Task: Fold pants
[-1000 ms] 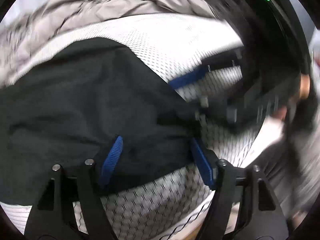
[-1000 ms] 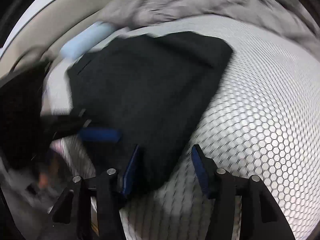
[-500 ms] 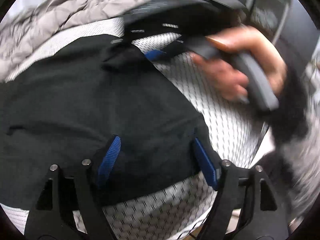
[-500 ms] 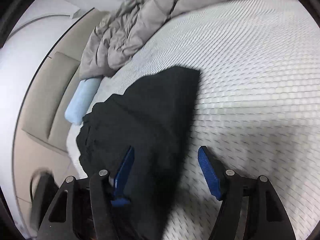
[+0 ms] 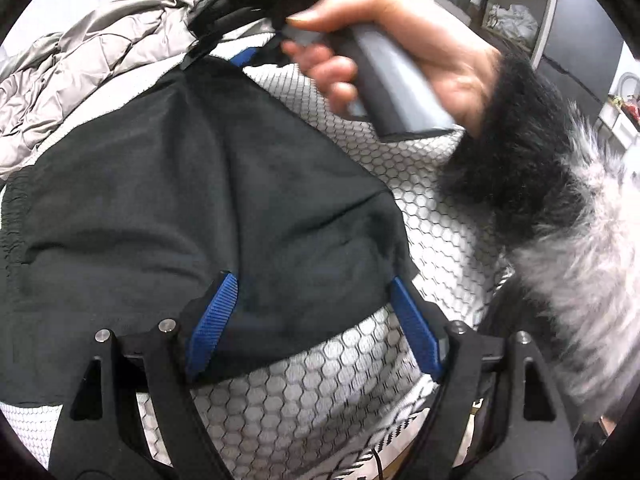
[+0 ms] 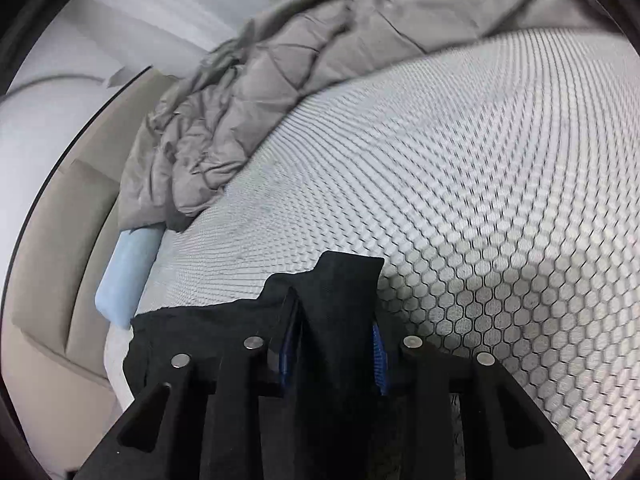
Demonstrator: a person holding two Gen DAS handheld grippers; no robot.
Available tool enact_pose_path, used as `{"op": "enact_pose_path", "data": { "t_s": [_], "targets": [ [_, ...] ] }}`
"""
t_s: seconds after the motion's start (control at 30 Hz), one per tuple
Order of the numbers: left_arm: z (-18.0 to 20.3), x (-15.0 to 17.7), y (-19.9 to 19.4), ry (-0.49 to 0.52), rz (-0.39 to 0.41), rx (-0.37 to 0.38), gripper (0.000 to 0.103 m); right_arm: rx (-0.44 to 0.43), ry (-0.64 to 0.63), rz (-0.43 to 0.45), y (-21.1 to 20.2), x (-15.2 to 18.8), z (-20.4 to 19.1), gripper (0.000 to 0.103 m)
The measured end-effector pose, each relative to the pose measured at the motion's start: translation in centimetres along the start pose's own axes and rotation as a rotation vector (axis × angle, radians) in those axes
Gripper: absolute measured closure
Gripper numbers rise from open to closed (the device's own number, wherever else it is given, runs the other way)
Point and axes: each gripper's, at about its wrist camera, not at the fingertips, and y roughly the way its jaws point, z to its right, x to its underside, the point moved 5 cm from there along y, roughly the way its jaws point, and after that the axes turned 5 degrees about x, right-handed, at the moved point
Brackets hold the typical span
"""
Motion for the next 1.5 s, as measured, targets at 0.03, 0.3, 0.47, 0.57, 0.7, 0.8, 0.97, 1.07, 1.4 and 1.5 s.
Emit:
{"op": "enact_pose_path", "data": {
  "t_s": [0.03,0.3,0.47,0.57,0.7,0.8,0.97,1.07,1.4,1.5],
  "targets": [
    [-0.1,0.0,-0.5,-0.008,0.007,0.018,0.026,-0.004,-0.016,0.006,-0.9,0.1,0.1,0.065],
    [-8.5,-1.7,-7.3,-0.185,0.192,-0.064,0.024,-0.147,-0.001,-0.107,-5.6,6.7,3.4,0.051],
    [-15.2,-1.1,-8.0,-0.361,0.235,-0.146,0.024,-0.121,-0.118,-0.185,-4.6,11.3,2.3,0.085],
    [-17.2,-0.5,-8.0,-0.389,0.233,-0.165,0.024,-0.102,-0.153,-0.095,-5.6,10.2,1.0,0.092],
    [-18.3,-0.3,-7.1,-0.342,0.213,-0.21,0.024,0.051,-0.252,-0.021,-6.7,8.6,-0.4,0.067],
    [-16.8,-0.4,-6.5,-0.257,0.186,-0.21,0.024,0.09,-0.241,0.022,-9.1,9.1,-0.1,0.067],
    [-13.9,-1.6,-3.1,-0.123,0.088,-0.158,0.024,0.065,-0.382,0.096,-11.8,11.5,-3.5,0.066],
    [-13.8,-0.8,-0.8,-0.06,0.0,-0.167,0.025,0.056,-0.479,0.008,-8.3,14.1,-6.2,0.065],
    [-14.2,2.1,-2.0,-0.035,0.005,-0.118,0.029,0.311,-0.646,-0.08,-7.1,16.0,-1.9,0.066],
    [-14.4,1.0,-3.8,-0.094,0.045,-0.102,0.029,0.277,-0.586,-0.074,-8.5,15.3,-1.0,0.065]
  ]
}}
